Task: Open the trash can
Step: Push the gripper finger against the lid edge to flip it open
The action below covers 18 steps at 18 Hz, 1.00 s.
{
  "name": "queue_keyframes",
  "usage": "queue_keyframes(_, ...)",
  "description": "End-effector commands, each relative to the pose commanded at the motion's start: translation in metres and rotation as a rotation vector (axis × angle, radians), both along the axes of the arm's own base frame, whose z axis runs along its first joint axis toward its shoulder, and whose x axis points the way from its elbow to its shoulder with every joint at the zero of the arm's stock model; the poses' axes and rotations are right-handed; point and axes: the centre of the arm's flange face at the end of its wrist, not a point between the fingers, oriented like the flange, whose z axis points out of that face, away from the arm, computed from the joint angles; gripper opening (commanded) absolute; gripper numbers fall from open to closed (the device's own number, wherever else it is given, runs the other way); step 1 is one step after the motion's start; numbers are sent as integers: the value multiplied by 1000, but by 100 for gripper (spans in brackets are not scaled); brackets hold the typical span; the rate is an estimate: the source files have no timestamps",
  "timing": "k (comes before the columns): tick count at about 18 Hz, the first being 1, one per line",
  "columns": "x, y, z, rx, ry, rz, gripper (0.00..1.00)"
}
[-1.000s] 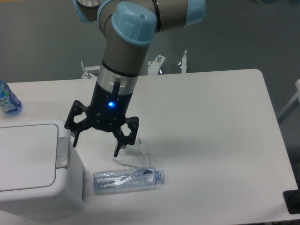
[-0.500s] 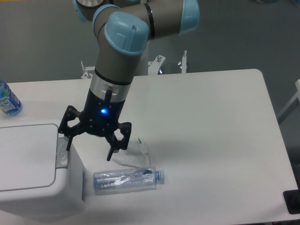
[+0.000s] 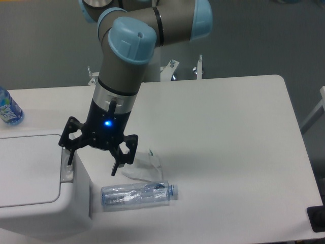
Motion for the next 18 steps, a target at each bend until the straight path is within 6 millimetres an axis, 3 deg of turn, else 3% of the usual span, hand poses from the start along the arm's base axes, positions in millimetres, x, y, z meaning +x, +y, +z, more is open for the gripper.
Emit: queue_keyframes(18, 5, 5, -8, -11, -9, -11, 100)
